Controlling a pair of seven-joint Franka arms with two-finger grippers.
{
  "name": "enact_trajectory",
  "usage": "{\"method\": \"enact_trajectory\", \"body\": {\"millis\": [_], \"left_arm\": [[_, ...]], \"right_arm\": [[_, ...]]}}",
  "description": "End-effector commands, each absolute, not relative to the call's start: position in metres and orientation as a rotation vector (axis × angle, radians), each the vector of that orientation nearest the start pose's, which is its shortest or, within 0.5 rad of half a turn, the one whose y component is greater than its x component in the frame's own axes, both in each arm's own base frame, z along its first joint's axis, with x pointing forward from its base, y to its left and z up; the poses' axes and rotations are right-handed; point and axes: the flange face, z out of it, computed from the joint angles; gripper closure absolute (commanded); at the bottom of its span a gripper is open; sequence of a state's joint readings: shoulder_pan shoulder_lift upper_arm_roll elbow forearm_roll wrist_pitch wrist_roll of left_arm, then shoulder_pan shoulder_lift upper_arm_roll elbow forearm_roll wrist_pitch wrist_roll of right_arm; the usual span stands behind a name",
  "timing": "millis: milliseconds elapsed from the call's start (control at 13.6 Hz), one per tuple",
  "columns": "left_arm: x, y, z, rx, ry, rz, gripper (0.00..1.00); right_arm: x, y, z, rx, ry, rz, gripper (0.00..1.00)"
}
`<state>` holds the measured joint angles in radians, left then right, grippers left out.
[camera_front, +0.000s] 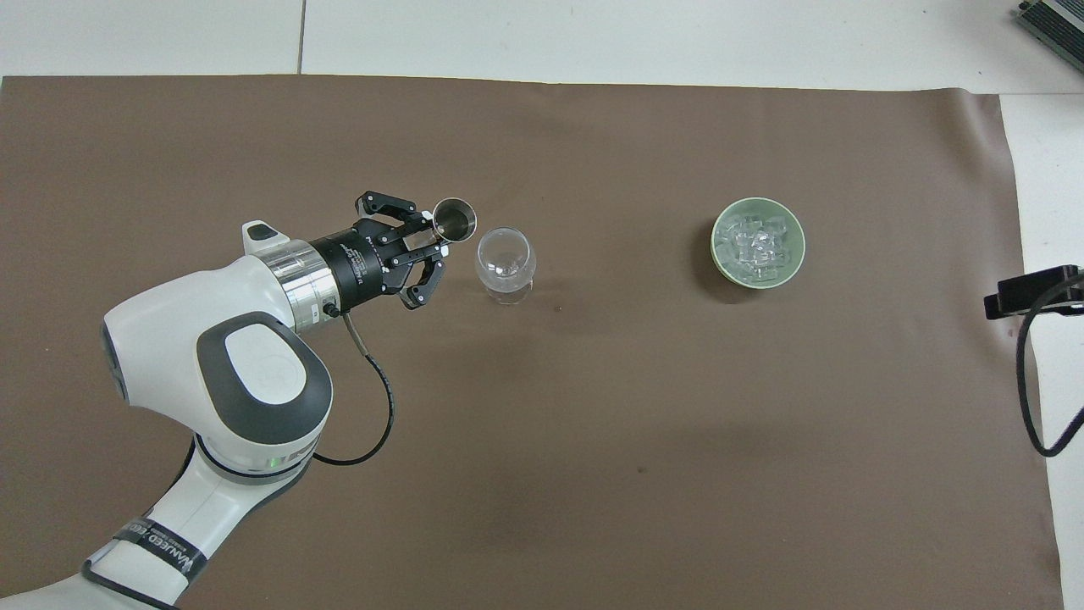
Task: Pour wine and add ice with both arms
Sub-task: 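Tilt the silver cup with the left gripper over the glass tumbler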
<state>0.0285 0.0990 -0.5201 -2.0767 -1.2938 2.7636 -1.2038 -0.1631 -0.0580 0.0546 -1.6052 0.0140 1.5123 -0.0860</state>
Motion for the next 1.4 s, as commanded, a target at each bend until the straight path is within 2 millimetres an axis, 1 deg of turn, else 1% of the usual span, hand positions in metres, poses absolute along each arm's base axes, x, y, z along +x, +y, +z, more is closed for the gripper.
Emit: {"method": "enact_trajectory", "body": {"millis": [0, 294, 588, 735, 1324], "left_arm": [[0.5436, -0.2518, 0.4322, 1.337, 1.766, -0.323, 1.00], [0.5437, -0.2561, 0.4331, 1.390, 1.742, -0.270, 1.00], [0.5479, -0.2555, 0.4350, 1.413, 1.727, -0.236, 1.00], [0.5514, -0.2540, 0.4343, 1.435, 1.716, -0.188, 1.00], [0.5523, -0.2582, 0.4396, 1.511, 1.664, -0.110, 1.00]], "right_arm": [[0.5287, -0.0546, 0.6360, -3.114, 0.025, 0.041, 0.00], [0.5287, -0.0546, 0.6360, -3.114, 0.025, 0.041, 0.00], [0.5287, -0.0546, 0.6360, -3.114, 0.025, 0.041, 0.00], [0.5287, -0.0546, 0.6360, -3.114, 0.025, 0.041, 0.00], [0.5287, -0.0546, 0.6360, -3.114, 0.025, 0.041, 0.00]]}}
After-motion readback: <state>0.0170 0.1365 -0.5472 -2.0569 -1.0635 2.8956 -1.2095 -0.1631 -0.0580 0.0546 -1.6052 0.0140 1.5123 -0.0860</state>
